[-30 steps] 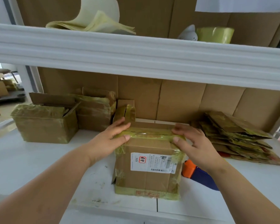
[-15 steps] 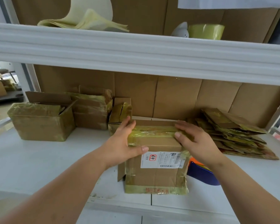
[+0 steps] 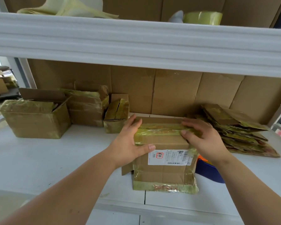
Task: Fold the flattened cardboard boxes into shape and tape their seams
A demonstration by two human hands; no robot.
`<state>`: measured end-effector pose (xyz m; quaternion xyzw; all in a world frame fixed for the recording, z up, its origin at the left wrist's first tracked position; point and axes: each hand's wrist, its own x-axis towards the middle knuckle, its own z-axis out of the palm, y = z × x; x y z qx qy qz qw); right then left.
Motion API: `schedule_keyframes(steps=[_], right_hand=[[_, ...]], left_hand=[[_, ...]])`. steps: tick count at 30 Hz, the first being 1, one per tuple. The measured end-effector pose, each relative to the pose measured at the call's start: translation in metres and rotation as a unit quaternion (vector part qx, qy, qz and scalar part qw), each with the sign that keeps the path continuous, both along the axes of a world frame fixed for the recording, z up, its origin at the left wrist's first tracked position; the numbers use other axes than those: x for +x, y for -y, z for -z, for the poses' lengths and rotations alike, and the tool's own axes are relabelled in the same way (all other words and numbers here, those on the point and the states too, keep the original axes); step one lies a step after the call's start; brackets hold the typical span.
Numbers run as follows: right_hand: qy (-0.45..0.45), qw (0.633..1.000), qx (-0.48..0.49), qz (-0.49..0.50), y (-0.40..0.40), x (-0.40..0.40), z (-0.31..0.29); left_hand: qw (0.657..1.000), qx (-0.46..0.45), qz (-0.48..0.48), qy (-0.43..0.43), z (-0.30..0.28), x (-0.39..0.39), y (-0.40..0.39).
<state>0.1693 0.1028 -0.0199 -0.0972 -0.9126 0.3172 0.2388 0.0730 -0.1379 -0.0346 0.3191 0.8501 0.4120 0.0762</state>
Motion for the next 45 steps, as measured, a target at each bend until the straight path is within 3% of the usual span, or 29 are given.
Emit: schedule_keyframes(steps=[3,8,16,20,22,25,28,29,31,33,35,40,45], right_hand=[[0.018,1.0,0.022,-0.012,0.002,-0.002,0.003],[0.101,0.986,0.131,-0.03,0.006,-0.008,0.001],[0.168,0.965,0.201,-0.029,-0.003,0.003,0.001],[0.204,0.957,0.201,-0.039,0.003,0.012,0.007],[0.204,0.964,0.157,-0.065,0.002,0.022,0.015],[0.081,0.994,0.062,-0.041,-0.009,0.036,0.019],[-0.005,0.997,0.038,0.06,-0.036,0.043,0.021],[0.016,0.994,0.05,0.097,-0.045,0.044,0.023],[0.151,0.972,0.101,0.148,-0.06,0.045,0.031],[0.292,0.937,0.125,0.147,-0.07,0.045,0.047],[0.368,0.915,0.112,0.12,-0.073,0.045,0.065],[0.353,0.903,0.189,0.154,-0.074,0.041,0.083],[0.299,0.933,0.112,0.166,-0.089,0.043,0.066]], left_hand=[[1.0,-0.028,-0.008,0.005,0.011,-0.006,0.002],[0.985,-0.17,-0.007,-0.042,0.012,-0.014,0.013],[0.955,-0.25,-0.069,-0.147,-0.008,-0.008,-0.009],[0.93,-0.298,-0.101,-0.19,-0.015,0.005,-0.019],[0.922,-0.324,-0.087,-0.193,-0.02,0.012,-0.027],[0.941,-0.297,-0.072,-0.147,-0.016,0.019,-0.033],[0.95,-0.272,-0.074,-0.134,-0.012,0.018,-0.032],[0.952,-0.268,-0.075,-0.127,-0.011,0.017,-0.033],[0.956,-0.258,-0.079,-0.117,-0.011,0.016,-0.037],[0.952,-0.263,-0.088,-0.132,-0.01,0.015,-0.041],[0.942,-0.278,-0.092,-0.166,-0.008,0.015,-0.044],[0.936,-0.296,-0.083,-0.17,-0.004,0.015,-0.039],[0.961,-0.224,-0.111,-0.117,-0.005,0.008,-0.03]])
